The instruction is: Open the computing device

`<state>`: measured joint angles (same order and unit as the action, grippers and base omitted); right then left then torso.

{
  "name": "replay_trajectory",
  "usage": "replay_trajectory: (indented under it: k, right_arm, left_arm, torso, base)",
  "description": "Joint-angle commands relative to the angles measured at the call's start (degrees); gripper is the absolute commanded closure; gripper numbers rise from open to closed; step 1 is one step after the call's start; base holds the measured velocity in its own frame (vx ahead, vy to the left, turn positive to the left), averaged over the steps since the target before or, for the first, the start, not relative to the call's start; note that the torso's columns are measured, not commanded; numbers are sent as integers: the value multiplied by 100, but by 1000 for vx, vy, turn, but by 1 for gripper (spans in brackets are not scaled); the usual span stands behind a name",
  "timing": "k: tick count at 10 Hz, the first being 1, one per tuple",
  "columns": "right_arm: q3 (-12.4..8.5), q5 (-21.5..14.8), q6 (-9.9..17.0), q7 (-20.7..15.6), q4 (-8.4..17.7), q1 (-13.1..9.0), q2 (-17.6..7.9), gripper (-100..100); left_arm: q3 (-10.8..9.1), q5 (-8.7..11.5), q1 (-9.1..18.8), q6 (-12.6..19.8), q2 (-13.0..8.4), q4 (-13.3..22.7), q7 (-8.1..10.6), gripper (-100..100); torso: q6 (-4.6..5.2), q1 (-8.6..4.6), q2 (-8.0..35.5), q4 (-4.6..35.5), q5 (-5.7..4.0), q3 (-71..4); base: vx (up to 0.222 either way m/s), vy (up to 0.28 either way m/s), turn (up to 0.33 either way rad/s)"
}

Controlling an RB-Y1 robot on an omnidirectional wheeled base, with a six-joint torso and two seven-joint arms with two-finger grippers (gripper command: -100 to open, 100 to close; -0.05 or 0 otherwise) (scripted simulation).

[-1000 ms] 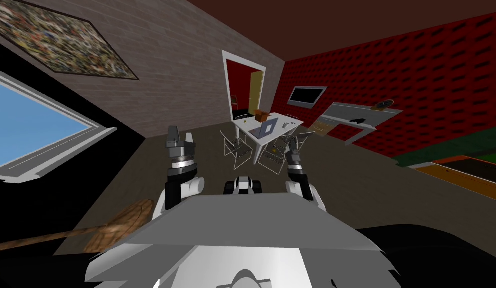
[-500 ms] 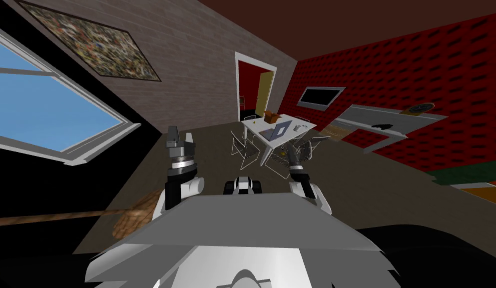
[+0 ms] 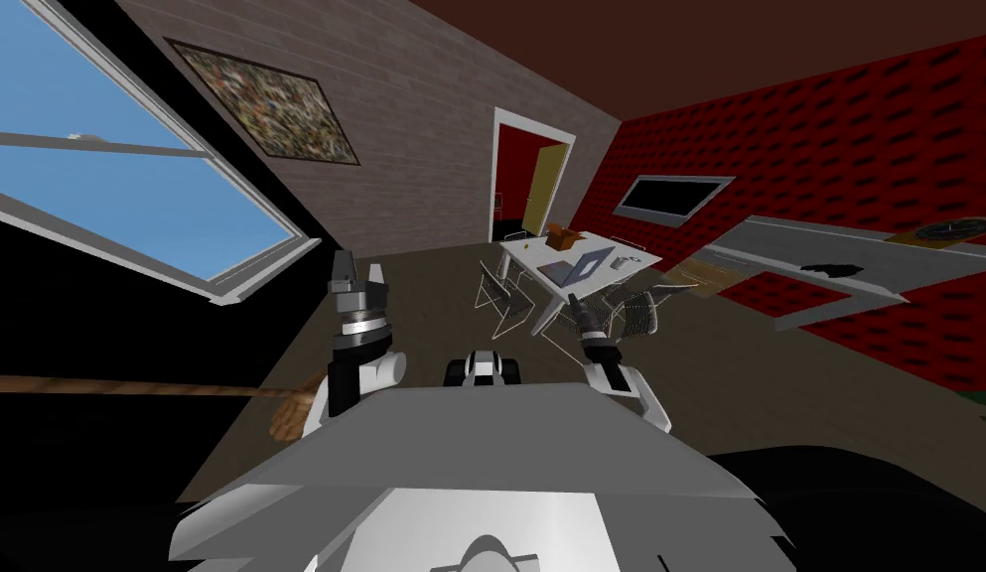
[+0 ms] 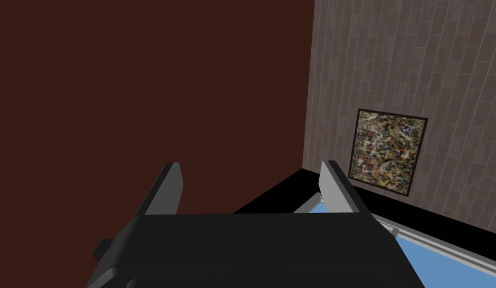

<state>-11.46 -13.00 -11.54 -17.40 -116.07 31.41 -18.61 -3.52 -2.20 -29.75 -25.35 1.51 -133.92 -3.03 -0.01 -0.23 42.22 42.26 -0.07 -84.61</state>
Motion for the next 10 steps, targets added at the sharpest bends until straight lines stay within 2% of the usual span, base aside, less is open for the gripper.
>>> replay_trajectory:
  k: [1,2,3,6,7,9,10]
  right_arm:
    - [-240,-422,438,-463,261,-38,-318,-100]
    - [-338,-599,587,-647,389,-50,-429,-100]
    - [-338,-599,593,-698,389,-50,-429,-100]
    - [-653,-1138,1058,-1210,810,-108,-761,-100]
    - [-653,-1138,1058,-1237,810,-108,-761,-100]
    - [-877,-1475,1370,-1554,1116,-168,-982,-100]
    - [-877,-1496,1370,-1554,1116,-168,-982,-100]
  left_arm:
    - [0,0,0,0,0,0,0,0]
    - [0,0,-1,0,0,0,0,0]
    - [0,0,-1,0,0,0,0,0]
    - [0,0,0,0,0,0,0,0]
    - [-1,0,0,0,-1,0,0,0]
    - [-1,0,-1,0,-1,0,0,0]
    - [-1,0,-1,0,-1,0,0,0]
  torso:
    - [-3,16,-4,-1,4,-2]
    - [2,30,-5,-1,9,-3]
    - [2,36,-1,0,12,-1]
    - [-1,16,16,5,4,11]
    - [1,19,1,1,7,1]
    - [1,12,6,2,4,4]
    - [0,23,2,1,6,2]
  base:
    - [118,224,244]
    - [132,241,204]
    - [86,153,58]
    - [78,141,165]
    - [87,93,49]
    - [95,88,108]
    - [79,59,44]
